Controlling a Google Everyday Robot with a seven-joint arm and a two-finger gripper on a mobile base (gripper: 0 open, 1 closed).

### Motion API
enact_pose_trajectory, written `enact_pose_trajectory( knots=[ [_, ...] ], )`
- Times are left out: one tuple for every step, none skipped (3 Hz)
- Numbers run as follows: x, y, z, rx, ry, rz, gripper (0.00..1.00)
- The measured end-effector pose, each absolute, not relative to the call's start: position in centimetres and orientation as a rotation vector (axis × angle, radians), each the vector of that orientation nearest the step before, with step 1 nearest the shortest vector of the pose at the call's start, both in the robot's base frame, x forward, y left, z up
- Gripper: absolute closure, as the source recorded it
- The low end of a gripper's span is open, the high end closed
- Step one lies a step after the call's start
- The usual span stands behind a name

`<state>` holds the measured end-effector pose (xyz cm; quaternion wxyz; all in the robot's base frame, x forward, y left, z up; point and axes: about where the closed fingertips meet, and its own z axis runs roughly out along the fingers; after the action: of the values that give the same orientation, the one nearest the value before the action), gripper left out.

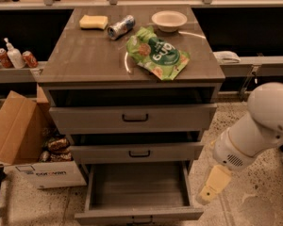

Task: Close bottom drawer

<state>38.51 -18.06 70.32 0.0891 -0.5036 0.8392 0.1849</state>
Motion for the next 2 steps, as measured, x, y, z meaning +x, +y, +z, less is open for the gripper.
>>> enact_pose_trajectory(
  knots=[
    [36.4, -17.6, 61.0, -1.465, 2.555, 0.710, 0.00],
    [35.2, -16.1, 52.9, -1.400, 2.589, 0.879, 0.00]
  ],
)
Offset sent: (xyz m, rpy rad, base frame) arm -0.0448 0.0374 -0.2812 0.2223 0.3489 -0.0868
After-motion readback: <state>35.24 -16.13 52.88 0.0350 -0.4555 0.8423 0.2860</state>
